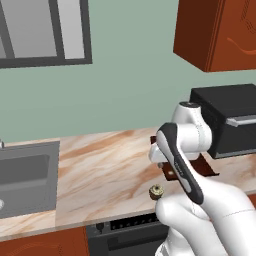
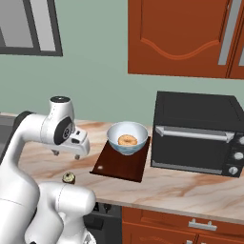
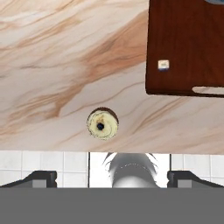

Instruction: Place the bowl with donut and the cupcake onto the tray.

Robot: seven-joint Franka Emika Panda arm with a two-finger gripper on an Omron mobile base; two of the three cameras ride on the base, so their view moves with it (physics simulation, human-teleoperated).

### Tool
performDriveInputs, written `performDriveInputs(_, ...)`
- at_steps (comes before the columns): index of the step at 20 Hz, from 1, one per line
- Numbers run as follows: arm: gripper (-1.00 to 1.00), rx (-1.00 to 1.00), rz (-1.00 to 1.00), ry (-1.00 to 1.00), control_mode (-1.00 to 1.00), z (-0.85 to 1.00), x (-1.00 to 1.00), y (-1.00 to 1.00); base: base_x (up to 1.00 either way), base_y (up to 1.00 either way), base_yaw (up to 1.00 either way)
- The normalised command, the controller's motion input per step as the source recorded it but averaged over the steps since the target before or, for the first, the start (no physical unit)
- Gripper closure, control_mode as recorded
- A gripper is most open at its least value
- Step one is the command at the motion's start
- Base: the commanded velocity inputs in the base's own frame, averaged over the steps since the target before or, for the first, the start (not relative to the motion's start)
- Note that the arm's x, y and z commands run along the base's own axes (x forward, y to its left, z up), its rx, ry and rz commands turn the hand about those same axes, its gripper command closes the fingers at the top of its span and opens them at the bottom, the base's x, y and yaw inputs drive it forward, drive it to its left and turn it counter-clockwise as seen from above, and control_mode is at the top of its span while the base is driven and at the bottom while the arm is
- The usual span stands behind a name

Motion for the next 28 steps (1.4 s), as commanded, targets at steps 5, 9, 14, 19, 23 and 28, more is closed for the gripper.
performDriveInputs(5, -1.0, 0.0, 0.0, 0.0, -1.0, -0.1, 0.0, 0.11, 0.0, 0.0, 0.0)
performDriveInputs(9, -1.0, 0.0, 0.0, 0.0, -1.0, -0.16, 0.01, 0.04, 0.0, 0.0, 0.0)
performDriveInputs(14, -1.0, 0.0, 0.0, 0.0, -1.0, -0.18, 0.02, 0.0, 0.0, 0.0, 0.0)
performDriveInputs(19, -1.0, 0.0, 0.0, 0.0, -1.0, -0.19, 0.05, 0.02, 0.0, 0.0, 0.0)
performDriveInputs(23, -1.0, 0.0, 0.0, 0.0, -1.0, -0.2, 0.07, 0.06, 0.0, 0.0, 0.0)
performDriveInputs(28, -1.0, 0.0, 0.0, 0.0, -1.0, -0.21, 0.06, 0.06, 0.0, 0.0, 0.0)
